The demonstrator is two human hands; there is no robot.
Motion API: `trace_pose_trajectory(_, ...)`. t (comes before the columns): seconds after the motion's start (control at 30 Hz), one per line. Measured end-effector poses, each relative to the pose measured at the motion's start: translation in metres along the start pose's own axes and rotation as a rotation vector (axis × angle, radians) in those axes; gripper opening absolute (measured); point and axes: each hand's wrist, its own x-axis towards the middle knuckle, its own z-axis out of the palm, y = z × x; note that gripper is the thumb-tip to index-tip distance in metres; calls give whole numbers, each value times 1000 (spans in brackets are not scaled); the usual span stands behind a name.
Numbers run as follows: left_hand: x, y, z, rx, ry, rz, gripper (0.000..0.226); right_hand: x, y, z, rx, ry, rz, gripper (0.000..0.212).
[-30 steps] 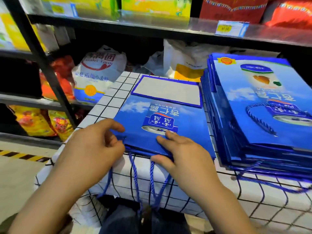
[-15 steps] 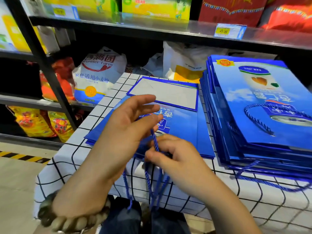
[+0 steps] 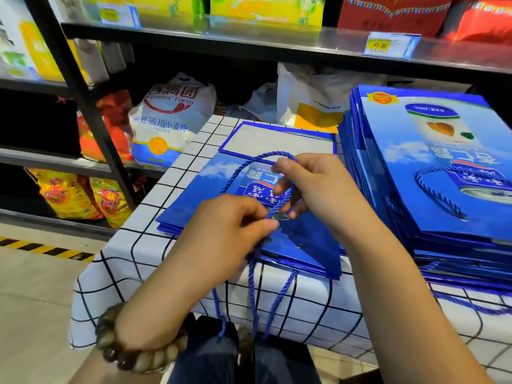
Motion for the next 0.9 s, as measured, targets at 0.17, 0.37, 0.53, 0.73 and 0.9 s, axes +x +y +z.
trace_pose_trajectory(0.17, 17, 8, 1, -383, 63, -97, 19, -29, 19, -15, -71, 294, -182, 7)
trace_pose_trajectory(0.37, 29, 17, 20, -269, 41, -17, 24, -62, 29, -13, -27, 131, -39, 12)
trace_pose_trajectory(0.53, 24, 17, 22, -164, -50, 125, 25, -56, 36, -18, -5, 120, 58, 13)
trace_pose_trajectory(0.73, 4, -36, -5, 405, -193, 436, 64, -52, 39, -22, 59, 124, 103, 16)
trace_pose_trajectory(0.9, 3, -53, -5, 279, -140, 407, 66, -45, 42, -17, 11, 162, -6, 21)
